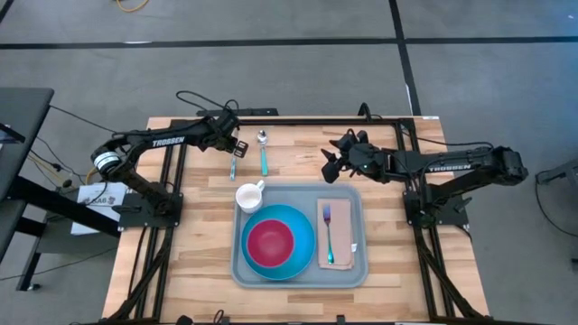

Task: Set up tray
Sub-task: Put the blue spoon on the gray napkin to the right of the purple fork

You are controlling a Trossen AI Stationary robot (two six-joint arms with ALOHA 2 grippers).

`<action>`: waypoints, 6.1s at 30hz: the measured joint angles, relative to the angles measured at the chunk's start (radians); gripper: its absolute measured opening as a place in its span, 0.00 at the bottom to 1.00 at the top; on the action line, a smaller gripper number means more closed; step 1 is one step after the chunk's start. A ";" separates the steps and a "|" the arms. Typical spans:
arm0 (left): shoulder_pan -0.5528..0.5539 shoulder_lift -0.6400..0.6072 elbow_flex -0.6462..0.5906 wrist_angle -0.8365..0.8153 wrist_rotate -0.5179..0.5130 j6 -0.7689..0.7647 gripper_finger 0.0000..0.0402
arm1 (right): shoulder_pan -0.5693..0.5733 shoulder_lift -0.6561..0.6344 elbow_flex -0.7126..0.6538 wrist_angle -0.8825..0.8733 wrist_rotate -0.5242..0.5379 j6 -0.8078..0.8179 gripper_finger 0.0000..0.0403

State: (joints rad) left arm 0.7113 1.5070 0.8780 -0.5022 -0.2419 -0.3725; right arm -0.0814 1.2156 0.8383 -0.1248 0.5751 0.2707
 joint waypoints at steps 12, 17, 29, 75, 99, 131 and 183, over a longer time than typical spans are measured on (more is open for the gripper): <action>0.000 0.000 0.000 0.000 0.000 0.000 0.20 | 0.000 0.000 0.000 0.003 0.001 0.000 0.45; 0.000 0.000 0.000 0.000 0.000 0.000 0.20 | 0.000 0.000 0.000 0.007 0.002 0.000 0.45; 0.000 0.000 0.000 0.000 0.000 -0.001 0.20 | 0.003 0.000 0.000 0.127 -0.002 0.077 0.45; 0.000 0.000 0.000 0.000 0.000 -0.001 0.20 | -0.238 0.631 0.313 0.537 -0.386 0.123 0.42; 0.000 0.000 0.000 0.000 0.000 -0.001 0.20 | -0.239 0.761 0.488 0.521 -0.394 0.090 0.41; 0.000 0.000 0.036 0.093 0.001 -0.028 0.20 | -0.158 0.787 0.622 0.154 -0.273 0.208 0.41; -0.122 0.000 0.127 -0.169 -0.172 -0.092 0.20 | -0.110 1.238 0.977 -0.058 -0.176 0.303 0.41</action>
State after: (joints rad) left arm 0.5896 1.5066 1.0054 -0.6712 -0.4136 -0.4646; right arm -0.1919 2.4534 1.8156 -0.1826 0.3989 0.5741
